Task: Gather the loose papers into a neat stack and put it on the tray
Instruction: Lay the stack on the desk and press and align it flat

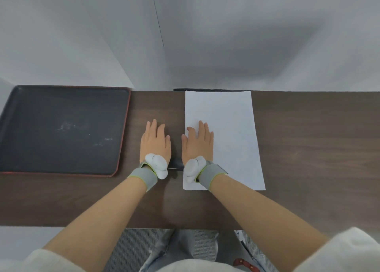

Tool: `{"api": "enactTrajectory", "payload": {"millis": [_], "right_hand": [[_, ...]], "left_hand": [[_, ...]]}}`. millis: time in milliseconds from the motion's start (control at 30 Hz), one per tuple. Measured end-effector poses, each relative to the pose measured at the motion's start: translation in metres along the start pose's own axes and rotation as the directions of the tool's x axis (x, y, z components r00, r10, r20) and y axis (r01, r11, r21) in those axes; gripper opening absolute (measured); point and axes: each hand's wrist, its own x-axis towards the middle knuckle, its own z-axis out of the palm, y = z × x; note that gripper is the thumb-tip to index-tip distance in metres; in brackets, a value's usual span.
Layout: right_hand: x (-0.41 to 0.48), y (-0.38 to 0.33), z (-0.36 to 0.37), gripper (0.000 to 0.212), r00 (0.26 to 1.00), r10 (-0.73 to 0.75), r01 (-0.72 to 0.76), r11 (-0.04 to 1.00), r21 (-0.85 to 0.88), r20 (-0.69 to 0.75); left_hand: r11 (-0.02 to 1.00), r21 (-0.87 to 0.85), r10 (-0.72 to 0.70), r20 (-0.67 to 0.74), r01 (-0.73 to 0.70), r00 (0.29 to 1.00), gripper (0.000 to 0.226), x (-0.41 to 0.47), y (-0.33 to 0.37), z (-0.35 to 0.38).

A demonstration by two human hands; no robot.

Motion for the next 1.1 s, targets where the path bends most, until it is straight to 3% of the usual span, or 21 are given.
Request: {"api": "enactTrajectory", "payload": {"millis": [200, 533, 900, 1100], "right_hand": [[0.003, 0.005, 0.009, 0.04, 0.998, -0.004, 0.0, 0.998, -0.065, -0.063], [0.007, 0.001, 0.012, 0.048, 0.986, -0.163, 0.159, 0.979, -0.131, -0.02], [0.007, -0.001, 0.016, 0.027, 0.972, -0.204, 0.197, 0.978, -0.071, -0.115], [0.01, 0.003, 0.018, 0.03, 0.981, -0.196, 0.196, 0.98, -0.046, -0.001]], "left_hand": [[1.0, 0.029, -0.004, 0.049, 0.002, 0.999, 0.046, -0.002, -0.005, 0.011], [0.999, 0.025, 0.044, 0.06, -0.045, 0.997, 0.054, -0.001, -0.004, 0.014], [0.99, 0.102, 0.082, 0.111, -0.094, 0.99, 0.06, -0.003, -0.006, 0.017], [0.994, 0.073, 0.073, 0.099, -0.081, 0.992, 0.06, -0.001, -0.006, 0.017]]}}
